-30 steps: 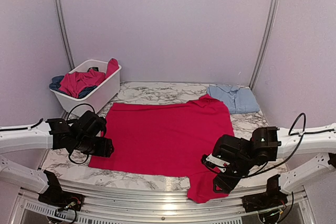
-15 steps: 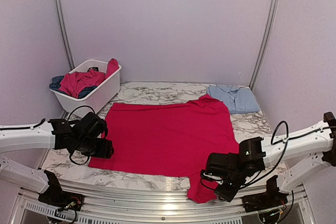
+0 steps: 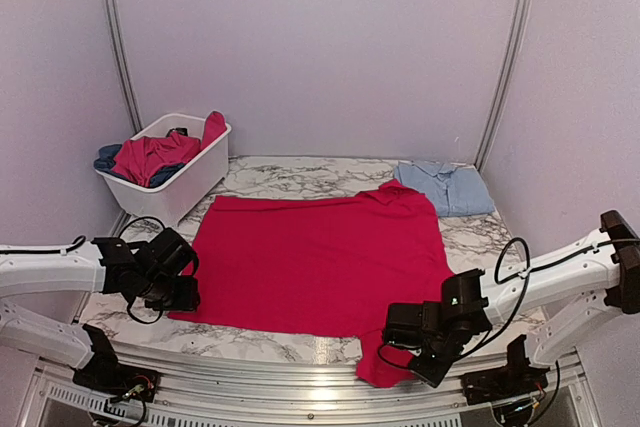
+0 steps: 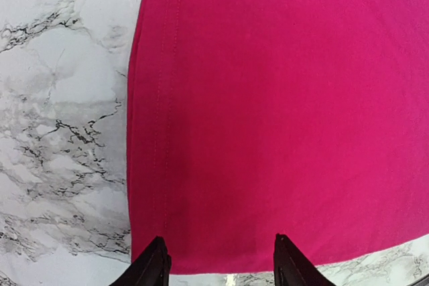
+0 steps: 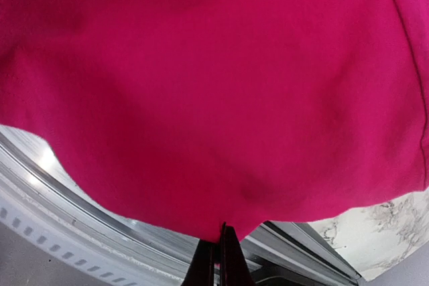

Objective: Fold and stack the mixed laundry pile
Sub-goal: Pick up the flattened T-shirt from the center of the board.

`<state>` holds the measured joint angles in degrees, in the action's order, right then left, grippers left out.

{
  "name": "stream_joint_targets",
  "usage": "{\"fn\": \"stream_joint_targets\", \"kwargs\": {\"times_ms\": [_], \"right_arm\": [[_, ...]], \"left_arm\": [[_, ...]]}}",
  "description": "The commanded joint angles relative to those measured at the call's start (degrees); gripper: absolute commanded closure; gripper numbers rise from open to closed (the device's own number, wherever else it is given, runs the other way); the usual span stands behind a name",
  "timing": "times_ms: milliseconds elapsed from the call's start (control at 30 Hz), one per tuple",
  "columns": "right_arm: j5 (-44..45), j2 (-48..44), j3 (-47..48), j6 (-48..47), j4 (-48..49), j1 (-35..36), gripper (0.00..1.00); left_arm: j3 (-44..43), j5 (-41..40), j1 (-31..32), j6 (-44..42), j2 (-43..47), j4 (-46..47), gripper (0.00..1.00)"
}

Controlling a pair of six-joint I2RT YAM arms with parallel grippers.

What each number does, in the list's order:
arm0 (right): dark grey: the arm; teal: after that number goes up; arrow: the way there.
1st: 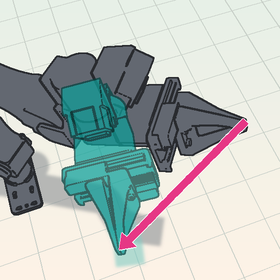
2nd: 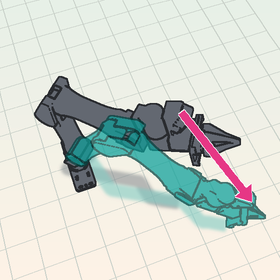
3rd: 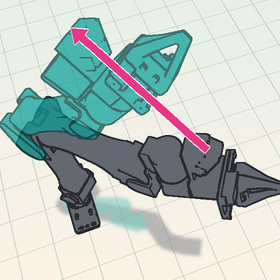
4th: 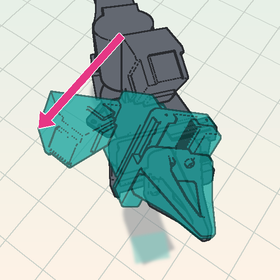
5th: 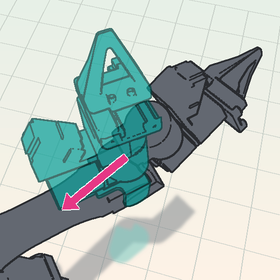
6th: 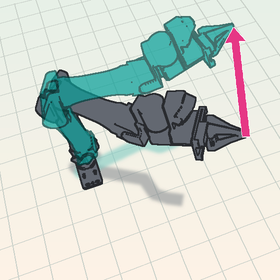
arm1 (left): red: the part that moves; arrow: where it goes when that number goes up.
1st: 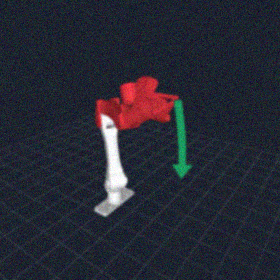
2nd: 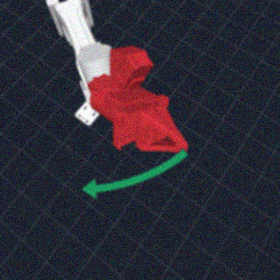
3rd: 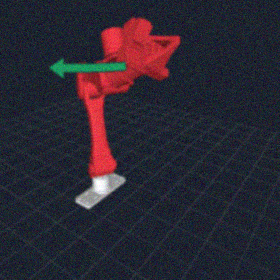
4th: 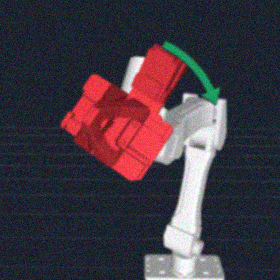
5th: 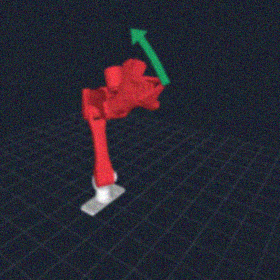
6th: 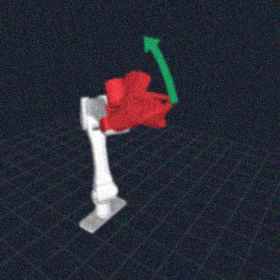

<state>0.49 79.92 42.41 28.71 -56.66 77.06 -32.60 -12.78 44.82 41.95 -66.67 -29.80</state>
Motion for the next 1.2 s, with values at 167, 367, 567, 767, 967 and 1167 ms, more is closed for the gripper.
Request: {"fn": "stream_joint_targets", "kwargs": {"times_ms": [167,367,567,767,967,1167], "right_arm": [[6.5,-2.8,2.4,3.5,-1.6,0.4,1.00],[8.4,-3.2,3.0,4.6,-2.3,0.5,1.00],[9.5,-5.1,3.6,6.0,-2.8,0.5,1.00],[9.8,-5.7,3.2,6.5,-1.9,0.5,1.00],[10.3,-6.0,3.6,6.9,-2.2,0.5,1.00],[11.9,-7.4,4.6,8.1,-2.8,0.4,1.00]], "left_arm": [[4.7,0.9,-0.4,10.2,8.0,-4.1,0.49],[7.3,-1.4,-0.5,14.9,10.1,-4.9,0.49],[9.6,-2.4,-2.3,16.7,10.8,-4.3,0.51],[10.2,-2.3,-2.7,16.9,9.6,-2.4,0.59],[10.8,-2.1,-2.6,17.6,9.9,-1.9,0.70],[11.1,-1.5,-2.7,17.7,10.9,-1.4,0.86]]}}
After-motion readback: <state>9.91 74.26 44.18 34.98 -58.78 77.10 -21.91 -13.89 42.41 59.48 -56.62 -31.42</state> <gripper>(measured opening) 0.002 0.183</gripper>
